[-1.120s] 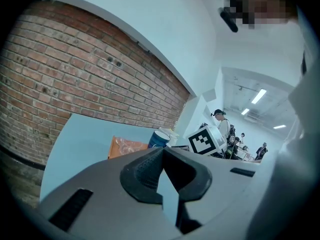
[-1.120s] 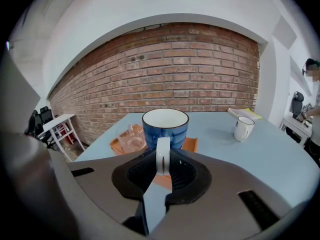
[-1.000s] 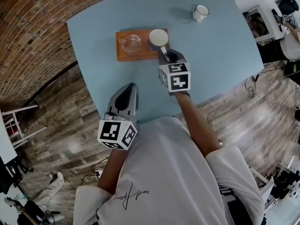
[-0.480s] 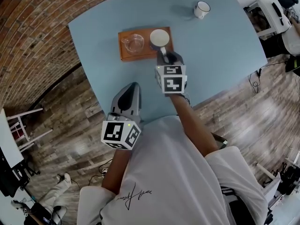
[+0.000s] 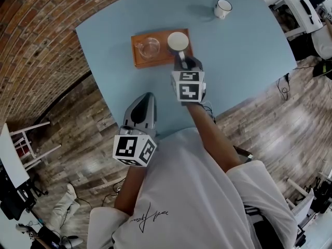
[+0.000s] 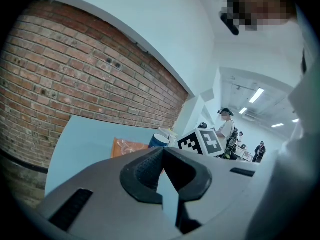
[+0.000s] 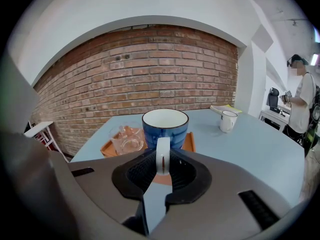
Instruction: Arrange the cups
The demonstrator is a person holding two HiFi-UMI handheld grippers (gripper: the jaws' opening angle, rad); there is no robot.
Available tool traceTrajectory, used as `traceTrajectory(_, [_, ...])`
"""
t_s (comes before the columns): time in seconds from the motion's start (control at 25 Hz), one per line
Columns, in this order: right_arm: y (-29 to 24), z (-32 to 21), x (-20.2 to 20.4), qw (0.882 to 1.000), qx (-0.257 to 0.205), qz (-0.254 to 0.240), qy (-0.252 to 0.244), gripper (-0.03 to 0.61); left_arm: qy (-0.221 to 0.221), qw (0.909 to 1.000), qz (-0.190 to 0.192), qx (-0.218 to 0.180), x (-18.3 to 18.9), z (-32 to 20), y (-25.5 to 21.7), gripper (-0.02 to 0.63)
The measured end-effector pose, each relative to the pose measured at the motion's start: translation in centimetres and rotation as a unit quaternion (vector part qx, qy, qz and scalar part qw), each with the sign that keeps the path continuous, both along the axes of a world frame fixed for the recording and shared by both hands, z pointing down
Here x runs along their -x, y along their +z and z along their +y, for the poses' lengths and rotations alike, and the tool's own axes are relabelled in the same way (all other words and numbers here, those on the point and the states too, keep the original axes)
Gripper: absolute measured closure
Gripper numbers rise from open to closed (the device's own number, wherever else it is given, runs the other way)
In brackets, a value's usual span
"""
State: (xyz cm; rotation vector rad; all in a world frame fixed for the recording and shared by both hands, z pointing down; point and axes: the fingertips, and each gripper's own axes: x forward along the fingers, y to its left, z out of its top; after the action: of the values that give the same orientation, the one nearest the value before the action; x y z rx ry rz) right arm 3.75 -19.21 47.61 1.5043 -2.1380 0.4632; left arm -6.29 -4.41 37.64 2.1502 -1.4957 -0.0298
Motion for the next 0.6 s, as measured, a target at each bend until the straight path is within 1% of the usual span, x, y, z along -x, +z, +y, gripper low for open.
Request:
traceTrajectory(0.24, [0.20, 0.05, 0.22, 1.000, -0.009, -0.001, 0.010, 0.515, 0.009, 1.0000, -0.003, 0.003, -0.15, 0.22, 0.08, 0.606])
traceTrajectory(0.44, [0.91, 0.04, 0.12, 1.000, 0.000, -0.006, 0.021, 0.515, 0.012, 0.9999, -0.002, 0.006, -0.15, 0.28, 0.31, 0.606])
traceTrajectory(0.6, [1.03, -0.06, 0.17, 1.000, -0.002, -0.001, 0.021, 0.514, 0.010, 0.9999, 0.000, 0.008, -0.06, 0.15, 0.44, 0.606])
